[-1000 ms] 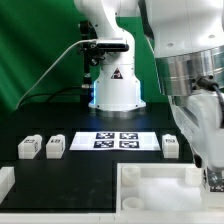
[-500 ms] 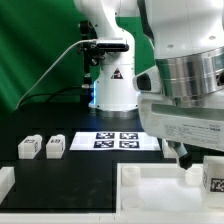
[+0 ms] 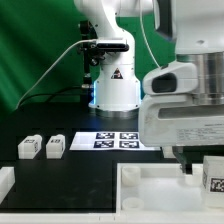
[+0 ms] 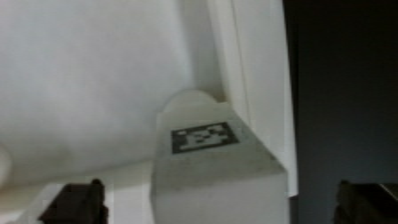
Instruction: Assemble one leg
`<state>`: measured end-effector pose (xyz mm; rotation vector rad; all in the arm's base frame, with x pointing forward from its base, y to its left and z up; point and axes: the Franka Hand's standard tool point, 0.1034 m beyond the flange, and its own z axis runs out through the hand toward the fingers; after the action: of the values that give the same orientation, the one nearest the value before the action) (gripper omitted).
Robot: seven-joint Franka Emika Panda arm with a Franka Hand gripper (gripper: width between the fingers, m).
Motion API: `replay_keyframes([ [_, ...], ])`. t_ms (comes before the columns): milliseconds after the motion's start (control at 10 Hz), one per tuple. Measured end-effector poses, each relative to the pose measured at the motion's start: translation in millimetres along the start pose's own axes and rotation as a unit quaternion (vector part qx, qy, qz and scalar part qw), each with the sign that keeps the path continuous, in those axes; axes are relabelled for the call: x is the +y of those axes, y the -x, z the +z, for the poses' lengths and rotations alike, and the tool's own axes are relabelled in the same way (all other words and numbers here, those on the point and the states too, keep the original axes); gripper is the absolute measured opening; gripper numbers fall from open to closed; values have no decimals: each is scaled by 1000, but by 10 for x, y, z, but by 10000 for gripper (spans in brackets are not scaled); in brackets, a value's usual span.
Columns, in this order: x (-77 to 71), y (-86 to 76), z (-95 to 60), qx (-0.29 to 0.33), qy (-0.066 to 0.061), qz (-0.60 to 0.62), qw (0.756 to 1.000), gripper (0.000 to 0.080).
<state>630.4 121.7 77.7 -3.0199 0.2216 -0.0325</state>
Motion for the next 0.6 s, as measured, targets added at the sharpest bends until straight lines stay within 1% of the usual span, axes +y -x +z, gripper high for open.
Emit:
replay_keyframes([
  [100,6,-1,2,-1,-3,35,999,640],
  [200,8,-2,2,-1,-3,33,999,480],
  [300,11,-1,5,-1,-3,35,999,301],
  [600,36,-5,10,-2,-3,199,980,301],
])
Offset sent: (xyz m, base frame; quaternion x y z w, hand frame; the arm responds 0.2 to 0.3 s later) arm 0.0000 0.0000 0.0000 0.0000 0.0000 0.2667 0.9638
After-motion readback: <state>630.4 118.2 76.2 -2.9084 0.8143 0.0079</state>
